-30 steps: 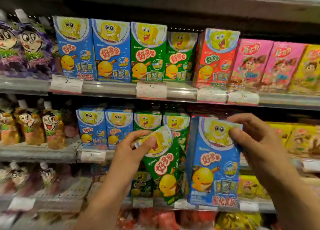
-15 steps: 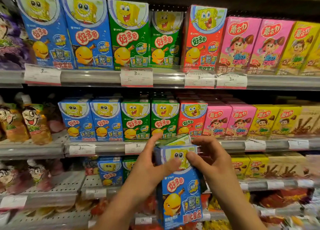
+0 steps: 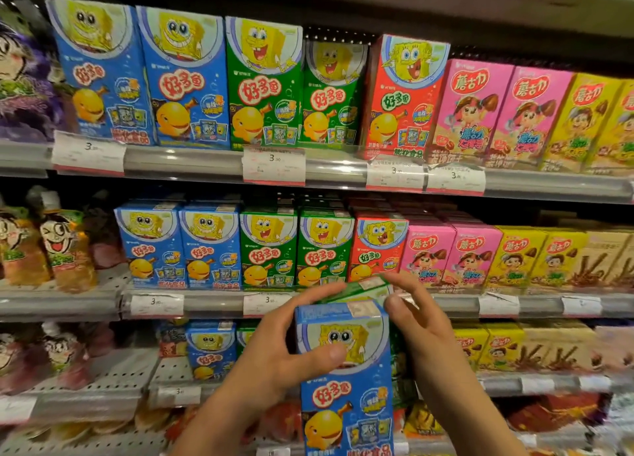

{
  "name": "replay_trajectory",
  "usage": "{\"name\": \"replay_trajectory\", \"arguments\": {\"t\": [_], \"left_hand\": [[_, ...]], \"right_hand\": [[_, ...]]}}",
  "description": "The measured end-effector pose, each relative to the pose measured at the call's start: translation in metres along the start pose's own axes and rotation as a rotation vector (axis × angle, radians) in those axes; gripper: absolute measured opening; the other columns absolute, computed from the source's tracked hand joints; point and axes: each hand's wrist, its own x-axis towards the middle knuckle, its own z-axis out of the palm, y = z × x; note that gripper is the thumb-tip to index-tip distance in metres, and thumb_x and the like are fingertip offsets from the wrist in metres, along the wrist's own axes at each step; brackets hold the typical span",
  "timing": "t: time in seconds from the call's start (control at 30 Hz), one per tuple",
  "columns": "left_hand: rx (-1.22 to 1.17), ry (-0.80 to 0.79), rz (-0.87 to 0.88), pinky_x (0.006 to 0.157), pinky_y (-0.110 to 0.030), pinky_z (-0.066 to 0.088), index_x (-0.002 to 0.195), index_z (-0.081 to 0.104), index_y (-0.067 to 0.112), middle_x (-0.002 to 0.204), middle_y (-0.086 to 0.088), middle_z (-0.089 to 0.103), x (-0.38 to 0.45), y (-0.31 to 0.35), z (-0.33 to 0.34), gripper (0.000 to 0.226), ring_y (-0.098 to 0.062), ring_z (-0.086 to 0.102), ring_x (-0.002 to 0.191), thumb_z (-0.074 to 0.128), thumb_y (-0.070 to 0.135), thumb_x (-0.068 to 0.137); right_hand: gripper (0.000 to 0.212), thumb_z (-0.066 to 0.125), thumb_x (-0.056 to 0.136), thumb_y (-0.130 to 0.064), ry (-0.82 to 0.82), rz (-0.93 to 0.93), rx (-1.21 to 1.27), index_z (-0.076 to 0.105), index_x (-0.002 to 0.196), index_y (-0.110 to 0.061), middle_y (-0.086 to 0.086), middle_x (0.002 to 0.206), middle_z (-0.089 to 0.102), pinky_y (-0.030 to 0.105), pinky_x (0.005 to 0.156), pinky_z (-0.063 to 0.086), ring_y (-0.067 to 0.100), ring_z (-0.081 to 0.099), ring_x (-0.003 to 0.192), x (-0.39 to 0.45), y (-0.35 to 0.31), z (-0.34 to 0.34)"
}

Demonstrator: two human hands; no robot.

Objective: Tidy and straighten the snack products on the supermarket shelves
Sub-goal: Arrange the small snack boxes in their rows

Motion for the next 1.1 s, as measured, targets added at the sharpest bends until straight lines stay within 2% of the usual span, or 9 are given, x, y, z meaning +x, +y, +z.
{"name": "replay_trajectory", "arguments": {"t": [0.13,0.27,0.43,0.57,0.7,0.8,0.9,1.0,1.1], "left_hand": [[-0.043,0.069,0.008,0.100,-0.055,0.053,0.136,0.061,0.031,0.144,-0.006,0.059,0.000,0.000,-0.019,0.069,-0.034,0.063,0.124,0.088,0.040,0.074],[0.178,0.169,0.109,0.091,-0.036,0.058,0.112,0.071,0.042,0.124,0.008,0.070,0.007,0.024,-0.040,0.050,-0.020,0.069,0.114,0.081,0.057,0.066],[0.382,0.312,0.245,0.079,-0.041,0.059,0.109,0.066,0.038,0.106,0.008,0.070,0.021,0.062,-0.056,0.059,-0.015,0.072,0.095,0.072,0.078,0.065],[0.604,0.492,0.313,0.067,-0.035,0.054,0.103,0.057,0.038,0.093,0.008,0.065,0.033,0.085,-0.073,0.056,-0.012,0.067,0.080,0.060,0.083,0.070],[0.787,0.566,0.399,0.073,-0.015,0.044,0.102,0.053,0.043,0.106,0.019,0.051,0.042,0.104,-0.073,0.050,-0.001,0.055,0.100,0.055,0.081,0.069],[0.857,0.502,0.443,0.081,-0.020,0.040,0.100,0.053,0.043,0.110,0.021,0.047,0.050,0.109,-0.072,0.046,-0.002,0.050,0.108,0.054,0.080,0.073],[0.845,0.434,0.389,0.100,-0.031,0.039,0.101,0.053,0.047,0.131,0.035,0.039,0.059,0.105,-0.076,0.044,0.007,0.039,0.127,0.057,0.080,0.073],[0.770,0.395,0.280,0.117,-0.035,0.030,0.108,0.050,0.057,0.141,0.053,0.019,0.065,0.099,-0.079,0.041,0.016,0.020,0.140,0.060,0.079,0.075],[0.818,0.384,0.265,0.126,-0.030,0.010,0.121,0.031,0.072,0.139,0.060,0.001,0.066,0.092,-0.081,0.066,0.026,-0.007,0.137,0.043,0.098,0.062]], "right_hand": [[0.035,0.059,0.093,-0.043,0.058,-0.143,-0.201,0.059,0.128,-0.049,0.006,0.121,0.067,0.051,0.094,0.057,0.021,0.071,0.108,0.015,-0.013,-0.010],[0.040,0.049,0.097,-0.063,0.047,-0.311,-0.396,0.051,0.136,-0.057,-0.009,0.130,0.065,0.049,0.100,0.052,0.012,0.064,0.119,0.033,-0.042,-0.022],[0.034,0.051,0.097,-0.041,0.007,-0.505,-0.612,0.058,0.129,-0.050,-0.010,0.112,0.068,0.026,0.084,0.053,0.010,0.069,0.102,0.047,-0.094,-0.011],[0.029,0.057,0.094,-0.047,0.046,-0.622,-0.631,0.059,0.122,-0.043,-0.015,0.097,0.069,0.023,0.071,0.055,0.011,0.070,0.090,0.058,-0.135,0.001],[0.037,0.066,0.079,-0.063,0.023,-0.695,-0.716,0.061,0.111,-0.045,-0.015,0.099,0.063,0.044,0.060,0.058,0.015,0.064,0.082,0.075,-0.171,0.007],[0.027,0.070,0.086,-0.055,0.034,-0.828,-0.800,0.062,0.108,-0.043,-0.014,0.101,0.068,0.038,0.070,0.057,0.011,0.067,0.089,0.087,-0.196,0.011],[0.026,0.070,0.085,-0.040,0.011,-0.883,-0.784,0.062,0.109,-0.035,-0.012,0.108,0.070,0.033,0.083,0.059,0.009,0.069,0.102,0.098,-0.219,0.015],[0.024,0.073,0.087,-0.031,0.031,-0.908,-0.815,0.062,0.109,-0.031,-0.013,0.110,0.070,0.024,0.082,0.059,0.005,0.069,0.105,0.108,-0.237,0.016],[0.023,0.072,0.089,-0.029,0.064,-0.936,-0.848,0.062,0.109,-0.028,-0.010,0.110,0.069,0.023,0.078,0.060,0.002,0.070,0.101,0.117,-0.244,0.020]]}}
